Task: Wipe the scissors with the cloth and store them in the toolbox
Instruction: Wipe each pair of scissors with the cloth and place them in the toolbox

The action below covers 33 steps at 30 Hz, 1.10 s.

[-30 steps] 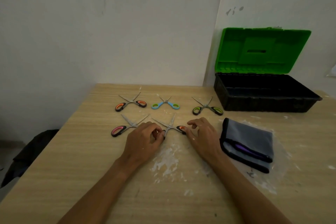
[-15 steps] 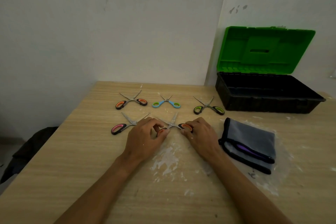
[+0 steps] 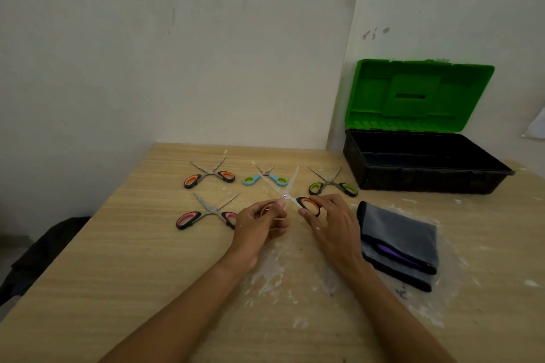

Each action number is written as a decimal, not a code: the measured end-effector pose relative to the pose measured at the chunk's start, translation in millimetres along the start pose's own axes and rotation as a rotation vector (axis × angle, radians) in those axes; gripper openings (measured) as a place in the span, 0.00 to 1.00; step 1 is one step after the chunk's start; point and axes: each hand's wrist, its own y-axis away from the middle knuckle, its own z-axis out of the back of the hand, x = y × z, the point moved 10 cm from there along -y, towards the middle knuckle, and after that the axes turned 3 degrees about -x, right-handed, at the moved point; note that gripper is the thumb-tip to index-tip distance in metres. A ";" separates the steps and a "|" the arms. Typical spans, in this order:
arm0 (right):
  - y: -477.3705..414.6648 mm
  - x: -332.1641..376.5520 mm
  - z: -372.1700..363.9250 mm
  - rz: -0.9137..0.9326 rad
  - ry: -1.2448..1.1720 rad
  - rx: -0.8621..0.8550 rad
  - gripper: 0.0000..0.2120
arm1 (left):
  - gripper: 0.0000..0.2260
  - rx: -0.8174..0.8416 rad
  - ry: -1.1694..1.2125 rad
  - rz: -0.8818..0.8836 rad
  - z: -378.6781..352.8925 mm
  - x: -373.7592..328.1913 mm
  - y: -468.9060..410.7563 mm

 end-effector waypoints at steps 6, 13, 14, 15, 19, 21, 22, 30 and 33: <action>8.3 -3.2 1.8 -0.014 -0.027 0.007 0.19 | 0.08 -0.021 -0.049 -0.015 0.3 9.9 -5.3; 12.7 -5.3 6.9 -0.019 -0.039 0.028 0.21 | 0.10 -0.047 -0.109 -0.003 -5.3 18.1 -7.5; 12.3 -6.4 6.2 -0.014 -0.049 0.052 0.21 | 0.10 -0.043 -0.102 0.002 -5.6 19.3 -7.5; 10.9 -9.0 6.4 -0.017 -0.062 0.076 0.22 | 0.10 -0.034 -0.089 0.005 -6.3 19.9 -7.7; -7.7 -45.4 33.1 -0.089 -0.116 0.042 0.18 | 0.09 0.012 -0.052 -0.026 -8.6 15.2 -8.0; -19.7 -77.1 51.3 -0.113 -0.011 0.031 0.13 | 0.10 0.025 -0.075 -0.038 -9.5 13.6 -7.8; -24.2 -94.4 56.0 -0.139 0.074 0.070 0.12 | 0.10 0.026 -0.087 -0.040 -9.8 13.7 -7.4; -33.5 -153.5 44.1 -0.288 0.375 0.497 0.17 | 0.08 0.014 -0.130 -0.027 -12.1 16.4 -4.0; -35.3 -146.3 49.3 -0.239 0.344 0.419 0.07 | 0.08 0.014 -0.139 -0.041 -12.4 13.6 -2.5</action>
